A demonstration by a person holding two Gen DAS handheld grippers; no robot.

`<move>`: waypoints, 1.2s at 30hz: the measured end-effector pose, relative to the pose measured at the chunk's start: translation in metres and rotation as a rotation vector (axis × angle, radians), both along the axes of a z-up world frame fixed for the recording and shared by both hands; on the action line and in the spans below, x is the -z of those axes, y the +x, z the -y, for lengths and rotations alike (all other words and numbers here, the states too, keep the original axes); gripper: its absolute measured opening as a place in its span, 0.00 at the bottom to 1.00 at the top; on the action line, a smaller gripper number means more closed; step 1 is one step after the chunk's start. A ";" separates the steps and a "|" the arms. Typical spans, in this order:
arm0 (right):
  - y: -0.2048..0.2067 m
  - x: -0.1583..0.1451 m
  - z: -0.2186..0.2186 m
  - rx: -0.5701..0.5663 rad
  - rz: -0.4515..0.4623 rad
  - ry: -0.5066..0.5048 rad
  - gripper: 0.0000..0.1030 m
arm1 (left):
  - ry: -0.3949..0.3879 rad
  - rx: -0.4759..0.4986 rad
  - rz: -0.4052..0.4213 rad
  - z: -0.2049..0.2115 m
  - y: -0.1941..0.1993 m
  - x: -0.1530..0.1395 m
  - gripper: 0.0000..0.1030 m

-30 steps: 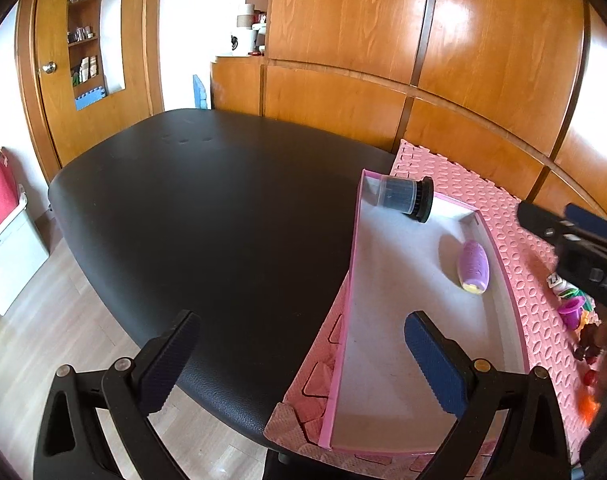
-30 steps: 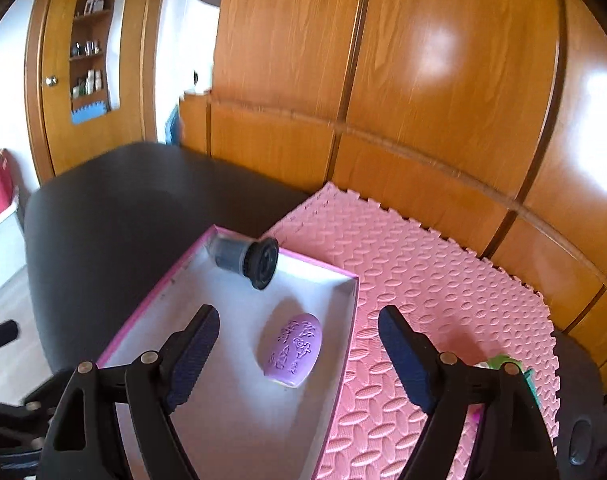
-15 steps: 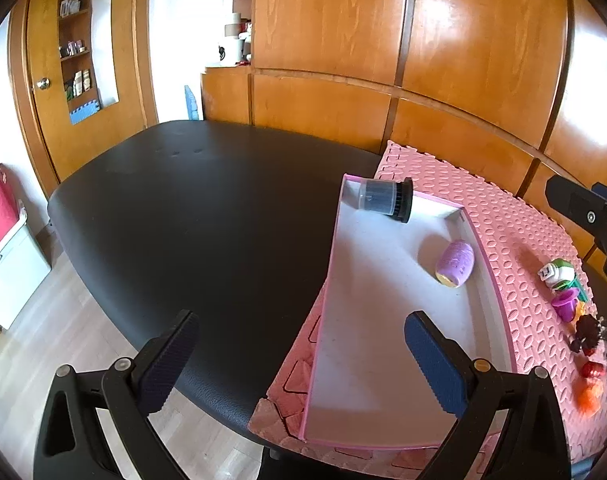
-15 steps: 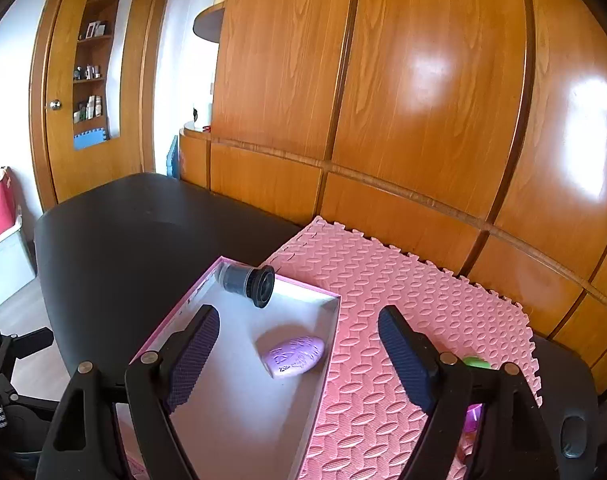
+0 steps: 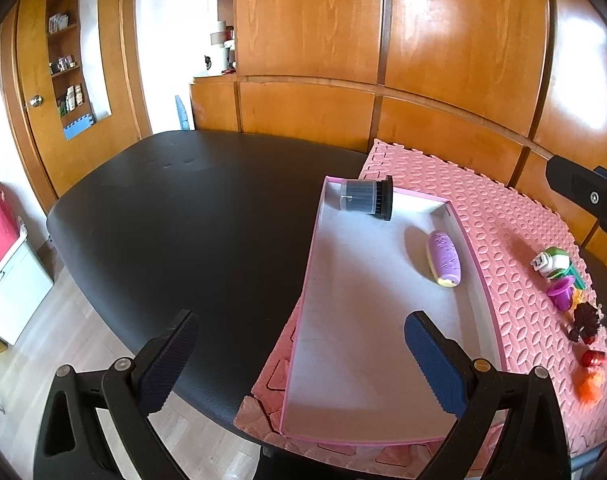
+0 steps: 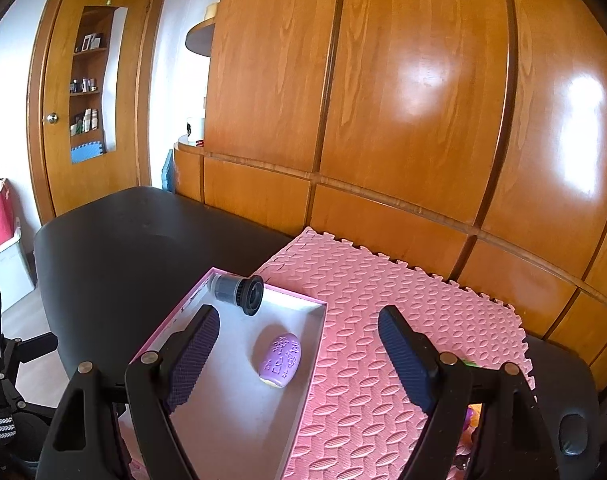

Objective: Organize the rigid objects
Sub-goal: 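Withdraw both grippers from the tray toward the remaining toys, then grasp the green-and-white plug-in device with the left gripper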

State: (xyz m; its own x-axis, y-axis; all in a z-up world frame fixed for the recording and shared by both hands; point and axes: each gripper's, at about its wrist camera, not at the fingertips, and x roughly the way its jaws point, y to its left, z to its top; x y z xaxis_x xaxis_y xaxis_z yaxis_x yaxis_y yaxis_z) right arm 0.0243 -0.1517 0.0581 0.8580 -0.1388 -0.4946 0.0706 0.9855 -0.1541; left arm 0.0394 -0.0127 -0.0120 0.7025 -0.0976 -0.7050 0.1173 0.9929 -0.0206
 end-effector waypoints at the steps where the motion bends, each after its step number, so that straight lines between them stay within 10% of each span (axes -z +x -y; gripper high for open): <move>1: -0.001 0.000 0.001 0.001 0.003 0.003 0.81 | 0.002 0.003 0.001 0.001 -0.001 0.000 1.00; 11: -0.002 0.012 0.037 0.027 -0.038 0.028 0.81 | 0.017 0.056 0.008 0.024 0.003 -0.009 1.00; 20: -0.013 0.038 0.166 0.247 -0.139 0.065 0.81 | 0.020 0.227 0.035 0.086 0.011 -0.026 1.00; 27: -0.047 0.058 0.270 0.508 -0.081 0.253 0.81 | 0.007 0.337 -0.019 0.147 0.024 -0.025 0.99; 36: -0.059 0.060 0.303 0.577 -0.077 0.383 0.81 | -0.050 0.426 -0.139 0.226 0.047 -0.010 0.99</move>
